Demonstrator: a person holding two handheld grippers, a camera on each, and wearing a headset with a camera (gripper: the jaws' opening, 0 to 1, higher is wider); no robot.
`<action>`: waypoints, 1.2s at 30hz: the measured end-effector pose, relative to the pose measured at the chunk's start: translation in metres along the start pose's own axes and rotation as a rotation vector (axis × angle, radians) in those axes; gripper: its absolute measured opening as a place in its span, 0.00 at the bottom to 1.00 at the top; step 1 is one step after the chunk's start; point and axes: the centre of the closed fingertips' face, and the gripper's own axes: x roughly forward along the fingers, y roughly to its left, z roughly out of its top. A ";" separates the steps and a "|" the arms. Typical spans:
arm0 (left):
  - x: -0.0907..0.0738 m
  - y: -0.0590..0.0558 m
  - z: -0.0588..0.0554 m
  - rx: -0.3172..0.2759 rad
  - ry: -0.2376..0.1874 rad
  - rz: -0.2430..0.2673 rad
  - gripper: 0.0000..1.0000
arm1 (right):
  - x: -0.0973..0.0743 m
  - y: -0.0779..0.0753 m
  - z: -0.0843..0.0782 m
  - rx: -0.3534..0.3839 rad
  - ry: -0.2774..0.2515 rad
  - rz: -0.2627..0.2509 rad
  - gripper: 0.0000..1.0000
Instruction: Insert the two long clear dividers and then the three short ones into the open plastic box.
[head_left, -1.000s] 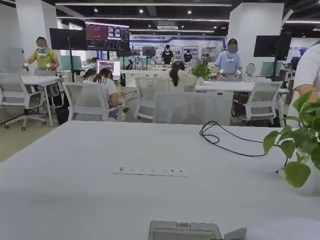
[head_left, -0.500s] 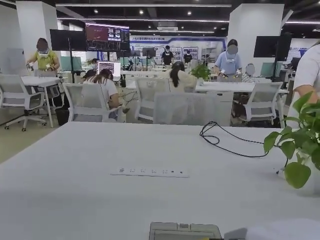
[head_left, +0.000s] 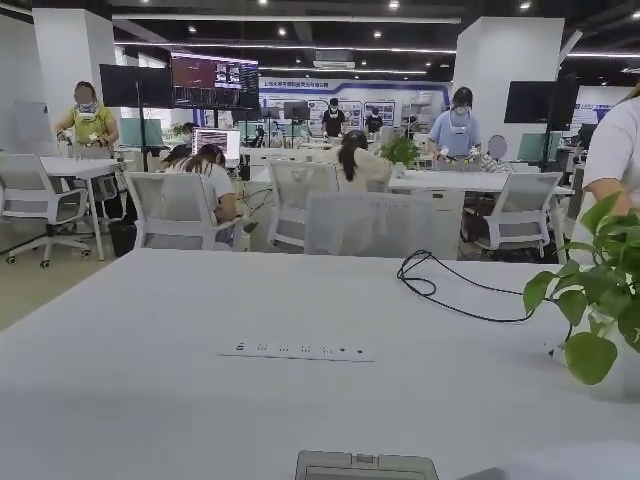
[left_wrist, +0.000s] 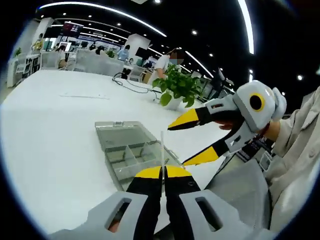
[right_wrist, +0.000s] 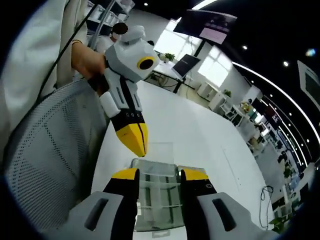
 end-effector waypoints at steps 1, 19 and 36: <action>0.000 0.000 -0.003 0.062 0.014 0.001 0.00 | -0.001 0.001 0.003 0.026 -0.017 0.016 0.34; -0.004 -0.035 -0.021 0.470 0.098 -0.220 0.00 | -0.011 0.040 0.008 0.137 -0.060 0.301 0.30; -0.007 -0.052 -0.032 0.558 0.122 -0.330 0.00 | -0.017 0.070 0.003 0.096 -0.059 0.444 0.17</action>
